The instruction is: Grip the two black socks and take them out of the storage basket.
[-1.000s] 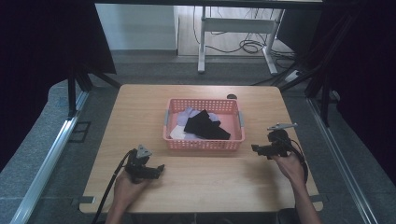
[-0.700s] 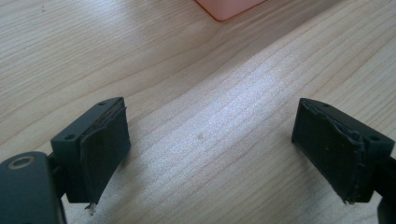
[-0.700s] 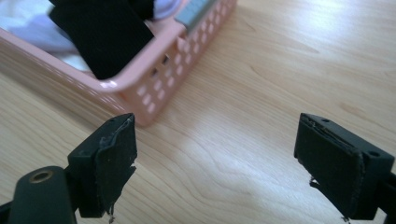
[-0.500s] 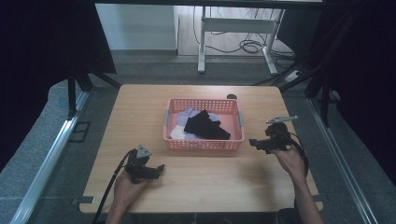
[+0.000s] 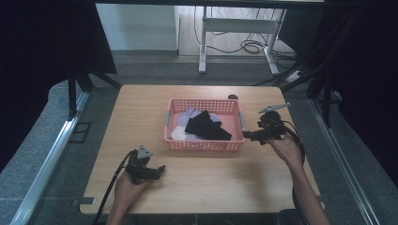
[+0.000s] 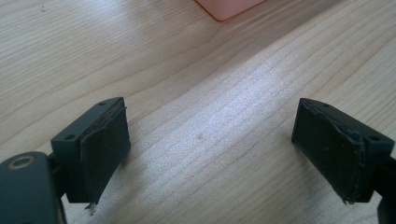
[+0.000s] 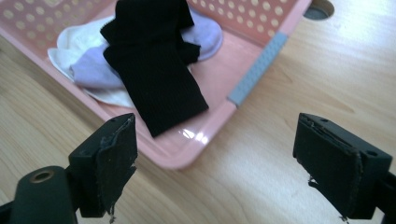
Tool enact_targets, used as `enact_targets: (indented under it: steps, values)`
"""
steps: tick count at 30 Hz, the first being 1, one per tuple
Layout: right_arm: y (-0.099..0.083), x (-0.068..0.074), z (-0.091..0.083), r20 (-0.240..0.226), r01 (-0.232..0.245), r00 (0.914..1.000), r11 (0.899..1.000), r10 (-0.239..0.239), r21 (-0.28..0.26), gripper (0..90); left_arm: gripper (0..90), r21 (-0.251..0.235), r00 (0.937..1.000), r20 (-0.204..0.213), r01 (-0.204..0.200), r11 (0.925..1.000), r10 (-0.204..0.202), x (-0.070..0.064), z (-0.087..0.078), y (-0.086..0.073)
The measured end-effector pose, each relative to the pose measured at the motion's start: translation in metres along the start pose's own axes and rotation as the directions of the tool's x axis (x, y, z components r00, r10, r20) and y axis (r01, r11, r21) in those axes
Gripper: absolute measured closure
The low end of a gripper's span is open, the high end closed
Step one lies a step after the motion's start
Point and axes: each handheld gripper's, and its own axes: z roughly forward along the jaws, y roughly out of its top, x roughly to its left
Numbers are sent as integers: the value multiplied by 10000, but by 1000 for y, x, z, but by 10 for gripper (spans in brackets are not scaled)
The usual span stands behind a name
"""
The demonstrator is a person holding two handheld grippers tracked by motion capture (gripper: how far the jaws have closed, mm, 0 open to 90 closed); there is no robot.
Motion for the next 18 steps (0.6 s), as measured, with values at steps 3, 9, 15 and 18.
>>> enact_targets:
  steps: [3, 9, 15, 18]
  values:
    - [8, 3, 4, -44, 89, 10000, 10000, -88, 42, 155, 108, 23, 10000, -4, -28, 10000, 28, 0, 0, 0]
    - [25, 8, 17, -326, 382, 9988, 9986, -370, 355, 153, 108, 23, 10000, -4, -27, 10000, 27, 0, 0, 0]
    - [40, 15, 32, -553, 749, 9959, 9957, -719, 547, 146, 108, 24, 10000, 2, -28, 10000, 28, 0, 0, 0]
    - [47, 20, 43, -546, 893, 9949, 9931, -853, 757, 146, 108, 20, 10000, 1, -26, 10000, 26, 0, 0, 0]
